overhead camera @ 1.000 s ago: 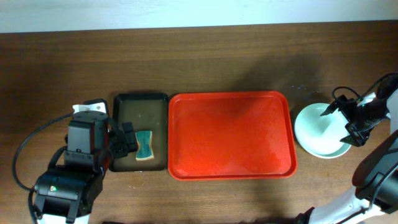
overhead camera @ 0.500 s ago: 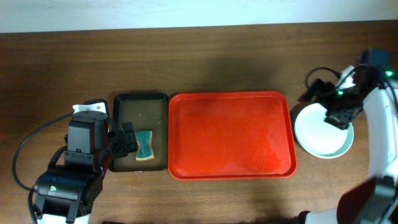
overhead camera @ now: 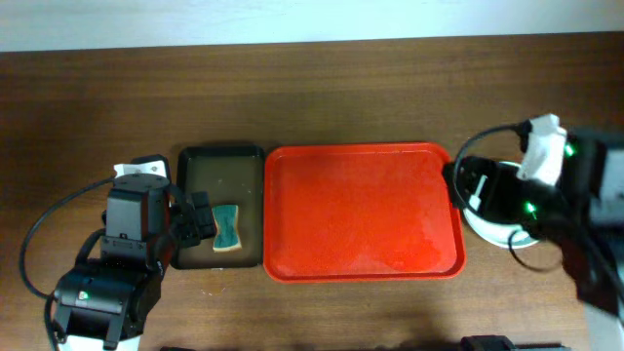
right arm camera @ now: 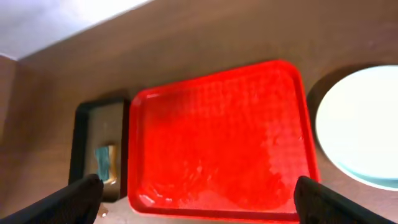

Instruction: Clean dirty plates on tray and stack at the side

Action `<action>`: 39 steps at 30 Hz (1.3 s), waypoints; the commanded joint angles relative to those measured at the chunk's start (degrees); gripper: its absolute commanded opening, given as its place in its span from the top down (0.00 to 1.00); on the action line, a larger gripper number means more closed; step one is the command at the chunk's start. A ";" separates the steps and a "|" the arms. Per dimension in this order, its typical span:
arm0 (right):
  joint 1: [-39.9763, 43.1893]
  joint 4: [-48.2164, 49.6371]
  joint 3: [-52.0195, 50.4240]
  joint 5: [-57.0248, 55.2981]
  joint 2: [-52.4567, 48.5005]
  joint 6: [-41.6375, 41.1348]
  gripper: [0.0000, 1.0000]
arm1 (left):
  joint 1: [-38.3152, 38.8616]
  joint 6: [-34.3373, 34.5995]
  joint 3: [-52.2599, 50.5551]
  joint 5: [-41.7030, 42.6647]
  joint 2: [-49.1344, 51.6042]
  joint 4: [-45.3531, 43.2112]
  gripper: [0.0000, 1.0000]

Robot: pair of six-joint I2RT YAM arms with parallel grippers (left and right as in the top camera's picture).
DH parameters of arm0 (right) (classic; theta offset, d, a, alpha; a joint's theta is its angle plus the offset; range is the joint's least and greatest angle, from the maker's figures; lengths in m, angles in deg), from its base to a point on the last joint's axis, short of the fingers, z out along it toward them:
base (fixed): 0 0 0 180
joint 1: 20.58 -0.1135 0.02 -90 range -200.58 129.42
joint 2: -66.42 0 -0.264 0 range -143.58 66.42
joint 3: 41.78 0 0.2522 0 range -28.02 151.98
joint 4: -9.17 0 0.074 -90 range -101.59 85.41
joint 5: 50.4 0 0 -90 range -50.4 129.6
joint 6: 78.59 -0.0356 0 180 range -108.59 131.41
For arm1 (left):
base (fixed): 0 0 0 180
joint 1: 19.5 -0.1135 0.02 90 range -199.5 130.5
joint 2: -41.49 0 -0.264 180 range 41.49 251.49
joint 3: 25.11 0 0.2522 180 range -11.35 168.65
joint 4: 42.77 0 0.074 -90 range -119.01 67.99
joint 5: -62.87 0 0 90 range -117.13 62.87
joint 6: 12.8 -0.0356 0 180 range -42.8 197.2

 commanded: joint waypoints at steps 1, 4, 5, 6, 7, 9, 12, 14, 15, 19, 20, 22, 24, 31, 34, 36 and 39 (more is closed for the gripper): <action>-0.37 -0.15 0.00 -2.43 6.25 -0.09 0.02 | 0.11 0.57 0.46 -0.37 0.02 -0.09 0.01; -0.37 -0.33 0.00 -2.95 13.27 -0.07 0.01 | 0.11 0.57 0.46 -0.37 0.02 -0.09 0.01; -0.37 -0.20 0.00 -3.06 16.48 -0.09 0.02 | 0.11 0.57 0.46 -0.37 0.02 -0.09 0.01; -0.37 0.07 0.00 -3.10 19.43 -0.07 0.01 | 0.11 0.57 0.46 -0.37 0.02 -0.09 0.01; -0.37 0.28 0.00 -3.10 21.46 -0.07 0.01 | 0.11 0.57 0.46 -0.37 0.02 -0.09 0.01; -0.44 1.16 0.00 -3.15 25.51 -0.07 0.02 | 0.11 0.57 0.46 -0.37 0.02 -0.09 0.01; -0.44 1.18 -0.02 -3.28 29.70 -0.07 0.01 | 0.11 0.57 0.46 -0.37 0.02 -0.09 0.01; -0.46 1.16 -0.04 -3.30 31.71 -0.04 0.01 | 0.11 0.57 0.46 -0.37 0.02 -0.09 0.01; -1.03 1.18 -0.04 -3.32 32.39 1.18 0.02 | 0.11 0.57 0.46 -0.37 0.02 -0.09 0.01; -6.32 1.14 -0.11 -5.44 34.60 2.97 0.02 | 0.11 0.57 0.46 -0.37 0.02 -0.09 0.01; -7.17 1.16 -0.22 -6.03 35.17 2.99 0.02 | 0.11 0.57 0.46 -0.37 0.02 -0.09 0.01; -8.63 1.14 -1.46 -7.78 36.98 2.97 0.01 | 0.11 0.57 0.46 -0.37 0.02 -0.09 0.01; -9.49 1.18 -5.33 -8.94 40.35 2.95 0.02 | 0.11 0.57 0.46 -0.37 0.02 -0.09 0.01; -9.33 11.26 -26.45 -9.16 55.60 2.54 0.01 | 0.11 0.57 0.46 -0.37 0.02 -0.09 0.01; -9.33 19.78 -32.81 -11.10 57.75 3.04 0.01 | 0.11 0.57 0.46 -0.37 0.02 -0.09 0.01; -9.33 32.63 -39.76 -11.04 58.95 8.22 0.01 | 0.11 0.57 0.46 -0.37 0.02 -0.09 0.01; -9.31 50.84 -47.34 -11.06 58.95 11.87 0.02 | 0.11 0.57 0.46 -0.37 0.02 -0.09 0.01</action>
